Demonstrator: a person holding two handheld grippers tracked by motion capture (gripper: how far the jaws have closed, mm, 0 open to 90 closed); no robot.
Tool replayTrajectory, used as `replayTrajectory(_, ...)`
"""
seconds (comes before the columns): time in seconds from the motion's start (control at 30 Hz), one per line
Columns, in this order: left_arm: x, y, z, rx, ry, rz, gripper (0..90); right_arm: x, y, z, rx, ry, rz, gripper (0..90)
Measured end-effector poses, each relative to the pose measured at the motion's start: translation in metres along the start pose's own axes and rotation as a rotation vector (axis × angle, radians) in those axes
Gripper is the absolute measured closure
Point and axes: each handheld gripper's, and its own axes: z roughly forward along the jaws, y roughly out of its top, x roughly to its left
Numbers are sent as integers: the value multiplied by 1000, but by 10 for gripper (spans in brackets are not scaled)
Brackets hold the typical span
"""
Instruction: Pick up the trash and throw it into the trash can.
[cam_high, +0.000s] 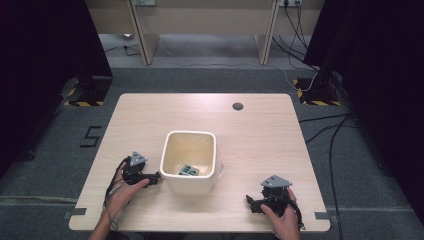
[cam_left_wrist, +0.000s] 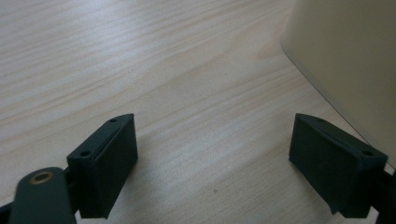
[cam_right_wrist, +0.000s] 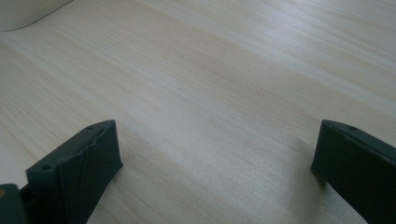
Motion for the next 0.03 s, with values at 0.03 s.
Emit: replayTrajectory(0.03,0,0,0,-1,0,0,142,0,0,0,0,-1,1,11)
